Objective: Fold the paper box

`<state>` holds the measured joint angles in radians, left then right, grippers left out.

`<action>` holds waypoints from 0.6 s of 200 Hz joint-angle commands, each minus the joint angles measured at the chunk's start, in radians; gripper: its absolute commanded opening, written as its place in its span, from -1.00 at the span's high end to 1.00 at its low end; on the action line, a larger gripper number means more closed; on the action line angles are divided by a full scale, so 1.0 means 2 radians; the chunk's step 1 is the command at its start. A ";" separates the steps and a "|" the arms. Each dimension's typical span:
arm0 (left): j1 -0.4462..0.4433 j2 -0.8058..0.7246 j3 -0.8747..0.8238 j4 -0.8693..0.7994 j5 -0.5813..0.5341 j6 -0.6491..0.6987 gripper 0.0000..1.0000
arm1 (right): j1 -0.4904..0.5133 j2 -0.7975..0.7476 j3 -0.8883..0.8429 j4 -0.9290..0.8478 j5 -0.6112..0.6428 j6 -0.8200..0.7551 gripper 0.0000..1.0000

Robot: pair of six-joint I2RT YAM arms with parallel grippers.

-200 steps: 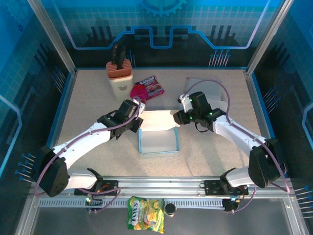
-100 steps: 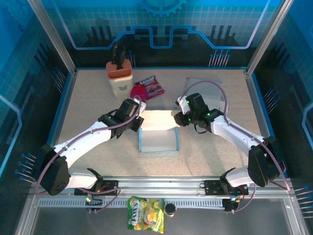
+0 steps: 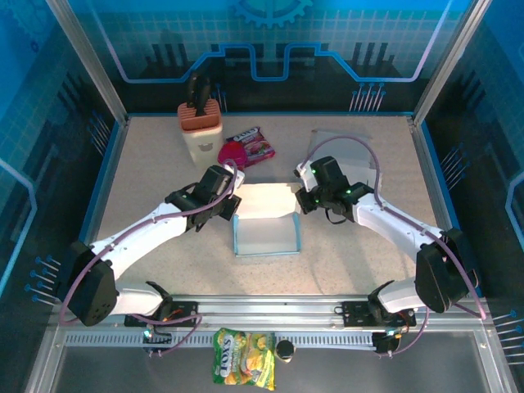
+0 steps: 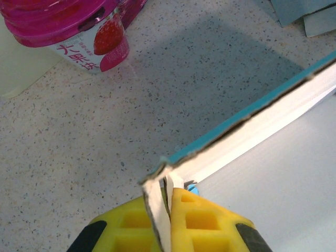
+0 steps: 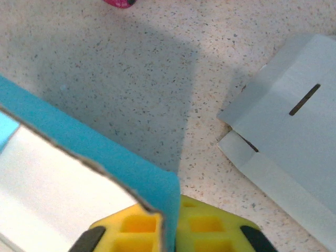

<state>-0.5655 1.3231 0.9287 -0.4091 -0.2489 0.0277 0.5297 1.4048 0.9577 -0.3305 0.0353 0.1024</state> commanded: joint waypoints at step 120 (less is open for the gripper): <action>0.010 0.032 0.017 0.149 -0.057 -0.207 1.00 | 0.070 0.055 0.066 0.137 0.116 0.188 1.00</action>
<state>-0.5472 1.3804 0.9661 -0.2996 -0.3706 -0.3485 0.6403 1.4990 1.0813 -0.2630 0.3050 0.3950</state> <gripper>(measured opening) 0.051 0.063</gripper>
